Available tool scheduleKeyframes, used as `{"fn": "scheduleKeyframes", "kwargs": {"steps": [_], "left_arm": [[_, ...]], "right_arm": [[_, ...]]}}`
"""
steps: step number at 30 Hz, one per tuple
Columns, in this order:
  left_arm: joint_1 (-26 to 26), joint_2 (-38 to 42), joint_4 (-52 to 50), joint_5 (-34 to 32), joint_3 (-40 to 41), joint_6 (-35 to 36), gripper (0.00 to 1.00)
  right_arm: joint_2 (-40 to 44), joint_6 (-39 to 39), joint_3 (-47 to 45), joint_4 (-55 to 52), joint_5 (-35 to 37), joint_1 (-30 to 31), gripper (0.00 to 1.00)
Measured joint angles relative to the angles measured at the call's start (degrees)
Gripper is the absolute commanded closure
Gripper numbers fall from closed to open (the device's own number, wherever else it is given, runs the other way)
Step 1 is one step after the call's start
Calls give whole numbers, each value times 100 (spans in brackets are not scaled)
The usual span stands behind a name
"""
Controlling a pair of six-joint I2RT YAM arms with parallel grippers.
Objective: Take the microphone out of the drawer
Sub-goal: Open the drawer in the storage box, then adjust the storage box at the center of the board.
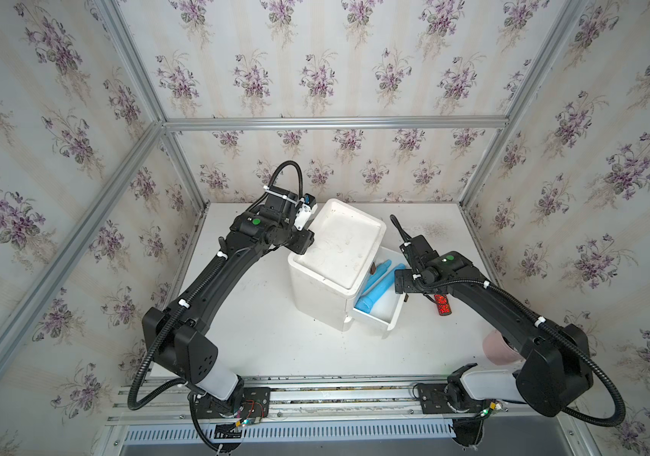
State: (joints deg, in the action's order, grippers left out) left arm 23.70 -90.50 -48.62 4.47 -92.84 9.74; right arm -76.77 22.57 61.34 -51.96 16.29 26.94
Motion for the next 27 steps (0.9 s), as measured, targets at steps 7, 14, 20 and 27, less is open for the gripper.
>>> {"fn": "scheduleKeyframes", "kwargs": {"steps": [7,14,20,27], "left_arm": [[-31,9,-33,-13,0,2,42],[-35,15,-37,-15,0,2,42],[-35,48,-52,-17,11,4,42],[-42,101,-140,-50,22,9,41]], "right_arm": [[494,151,-269,-140,-55,92,0],[1023,46,-140,22,-94,96,0],[1484,-483,35,660,-428,96,0],[1606,-994,-127,1379,-682,96,0]]}}
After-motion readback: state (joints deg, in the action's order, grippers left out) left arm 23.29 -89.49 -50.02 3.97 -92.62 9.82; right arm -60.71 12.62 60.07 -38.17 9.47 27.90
